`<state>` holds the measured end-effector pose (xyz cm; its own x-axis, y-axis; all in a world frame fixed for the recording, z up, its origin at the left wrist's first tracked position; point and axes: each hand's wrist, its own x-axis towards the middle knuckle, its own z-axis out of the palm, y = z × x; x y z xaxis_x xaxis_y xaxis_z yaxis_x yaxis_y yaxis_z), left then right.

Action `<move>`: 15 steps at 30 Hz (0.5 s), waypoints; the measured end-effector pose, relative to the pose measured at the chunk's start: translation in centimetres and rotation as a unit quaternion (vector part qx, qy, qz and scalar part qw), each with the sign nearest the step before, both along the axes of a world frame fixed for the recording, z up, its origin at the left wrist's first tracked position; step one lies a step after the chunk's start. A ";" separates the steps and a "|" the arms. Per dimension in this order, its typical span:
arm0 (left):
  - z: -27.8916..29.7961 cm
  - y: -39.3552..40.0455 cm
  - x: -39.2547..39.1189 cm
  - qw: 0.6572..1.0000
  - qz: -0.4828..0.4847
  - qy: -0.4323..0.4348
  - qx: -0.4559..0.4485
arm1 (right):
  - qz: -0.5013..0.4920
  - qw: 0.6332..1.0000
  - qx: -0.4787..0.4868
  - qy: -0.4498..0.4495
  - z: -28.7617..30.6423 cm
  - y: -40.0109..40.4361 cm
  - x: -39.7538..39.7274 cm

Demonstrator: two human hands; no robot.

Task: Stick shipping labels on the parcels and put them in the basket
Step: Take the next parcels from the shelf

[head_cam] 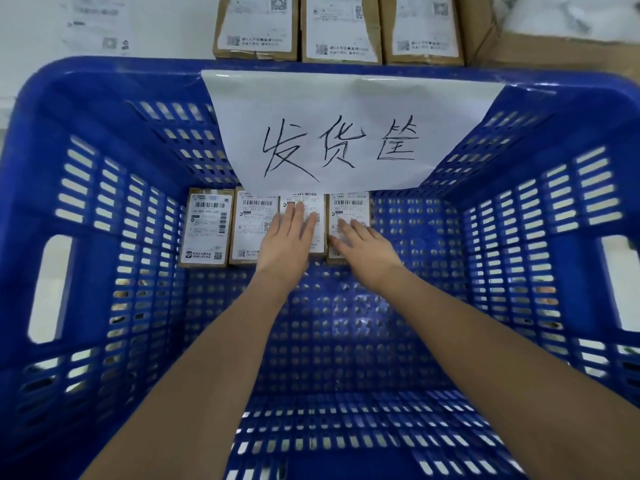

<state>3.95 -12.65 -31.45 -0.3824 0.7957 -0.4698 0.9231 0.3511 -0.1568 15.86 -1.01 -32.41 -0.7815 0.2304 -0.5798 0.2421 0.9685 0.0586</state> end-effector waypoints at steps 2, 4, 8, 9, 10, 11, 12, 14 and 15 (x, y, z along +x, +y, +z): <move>0.4 0.0 -0.1 1.000 0.010 -0.013 0.004 | -0.023 0.999 -0.023 0.011 0.4 0.1 0.2; 1.0 -0.3 -0.1 0.999 0.023 -0.025 0.012 | -0.045 0.998 -0.038 0.019 1.3 0.1 0.3; 3.0 -1.2 -0.1 0.999 0.036 -0.023 0.013 | -0.076 0.996 -0.042 0.035 4.0 0.0 0.5; 3.6 -1.4 -0.1 0.999 0.038 -0.021 0.011 | -0.073 0.996 -0.035 0.038 4.7 -0.1 0.5; 4.3 -1.6 -0.1 0.999 0.040 -0.020 0.013 | -0.068 0.996 -0.026 0.042 5.6 -0.2 0.5; 5.1 -1.8 -0.1 0.999 0.043 -0.018 0.018 | -0.067 0.996 -0.016 0.049 6.4 -0.2 0.6; 5.8 -2.0 -0.1 0.998 0.046 -0.016 0.027 | -0.070 0.996 -0.008 0.059 7.3 -0.3 0.6; 7.5 -2.2 -0.1 0.998 0.049 -0.006 0.045 | -0.073 0.994 0.006 0.076 9.2 -0.4 0.6; 8.4 -2.3 -0.1 0.997 0.050 -0.002 0.051 | -0.073 0.994 0.012 0.085 10.2 -0.5 0.6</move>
<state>3.81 -14.99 -23.07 -0.4604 0.7976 -0.3897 0.8833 0.4552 -0.1120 16.43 -1.51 -22.20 -0.8252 0.3601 -0.4352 0.3876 0.9214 0.0276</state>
